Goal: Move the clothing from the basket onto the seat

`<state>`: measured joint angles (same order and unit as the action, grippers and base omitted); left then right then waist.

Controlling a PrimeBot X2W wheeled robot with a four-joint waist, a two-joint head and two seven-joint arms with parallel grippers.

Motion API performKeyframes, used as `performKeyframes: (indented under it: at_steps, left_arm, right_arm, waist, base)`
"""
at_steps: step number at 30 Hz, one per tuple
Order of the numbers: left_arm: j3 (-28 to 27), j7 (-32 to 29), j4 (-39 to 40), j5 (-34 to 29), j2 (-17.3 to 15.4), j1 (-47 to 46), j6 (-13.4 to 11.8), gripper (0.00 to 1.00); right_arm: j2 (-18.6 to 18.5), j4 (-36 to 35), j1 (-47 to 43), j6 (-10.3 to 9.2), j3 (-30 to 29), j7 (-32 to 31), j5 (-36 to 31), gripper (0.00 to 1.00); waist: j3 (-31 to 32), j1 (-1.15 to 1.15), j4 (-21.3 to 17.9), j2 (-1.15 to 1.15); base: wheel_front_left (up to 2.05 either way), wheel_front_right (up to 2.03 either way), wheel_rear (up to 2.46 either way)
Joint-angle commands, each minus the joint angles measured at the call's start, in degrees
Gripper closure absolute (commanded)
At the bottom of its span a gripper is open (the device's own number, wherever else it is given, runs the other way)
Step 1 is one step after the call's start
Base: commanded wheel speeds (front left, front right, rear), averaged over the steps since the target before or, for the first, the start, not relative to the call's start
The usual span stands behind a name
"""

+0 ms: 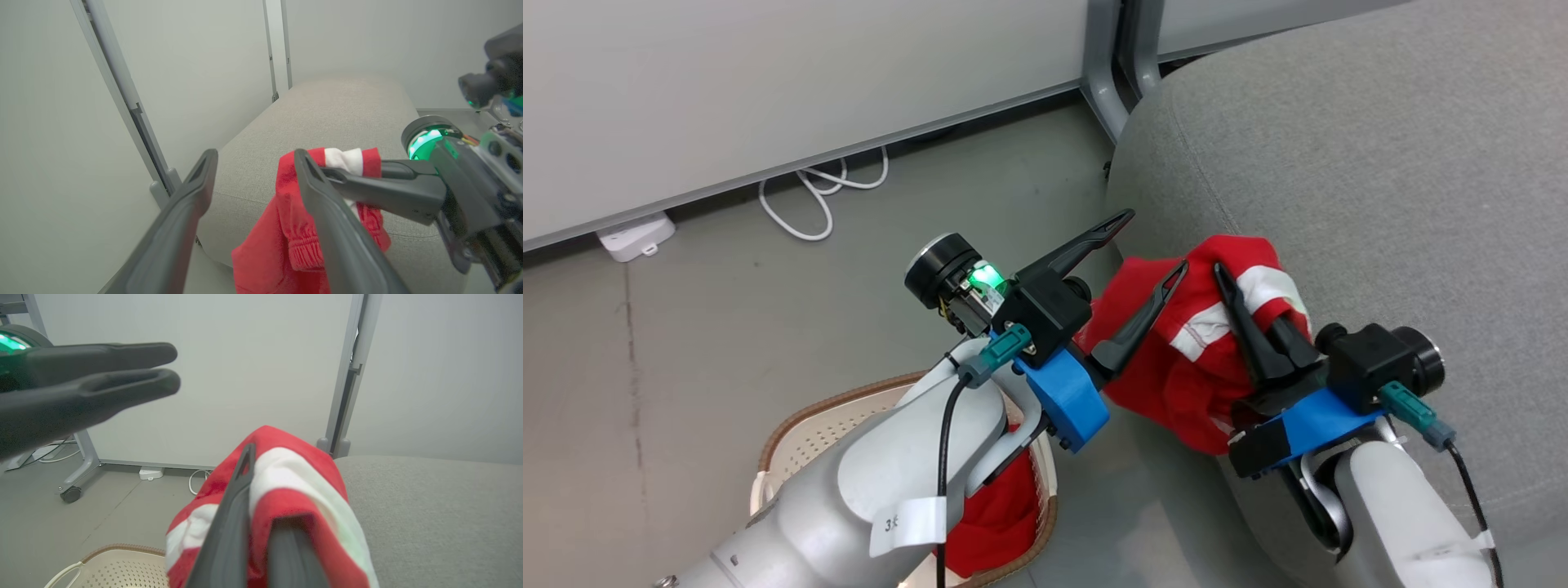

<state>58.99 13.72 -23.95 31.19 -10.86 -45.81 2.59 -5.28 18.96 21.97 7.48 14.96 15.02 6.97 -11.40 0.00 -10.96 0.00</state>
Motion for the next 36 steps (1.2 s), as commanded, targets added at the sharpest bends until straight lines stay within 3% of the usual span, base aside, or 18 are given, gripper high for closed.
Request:
performKeyframes:
  at_steps: [1,17,29,36]
  left_arm:
    - [0.15,0.16,0.17,-0.2,-0.14,0.25,-0.04,0.0]
    - [2.47,0.54,0.78,-1.06,0.52,0.67,0.37,0.0]
    - [3.64,0.81,0.38,-1.31,1.13,0.65,0.69,0.0]
    - [3.31,1.06,0.64,-1.56,1.22,-0.09,0.24,0.0]
  right_arm:
    - [-0.44,-0.64,-0.6,0.03,-0.93,0.24,-0.22,1.0]
    - [0.13,-5.13,-6.53,0.03,-12.11,0.24,-1.34,1.0]
    - [1.2,-6.72,-9.21,0.03,-14.48,0.24,-1.38,1.0]
    - [0.53,-7.7,-6.43,0.03,-14.22,0.24,-1.99,1.0]
  waist:
    - [-0.93,0.0,-1.66,0.0]
    - [-3.19,0.0,-9.0,0.0]
    - [-3.79,0.0,-9.73,0.0]
    - [-4.42,0.0,-9.04,0.0]
  base:
    - [0.0,0.0,0.0]
    - [0.0,0.0,0.0]
    - [0.0,0.0,0.0]
    - [0.0,0.0,0.0]
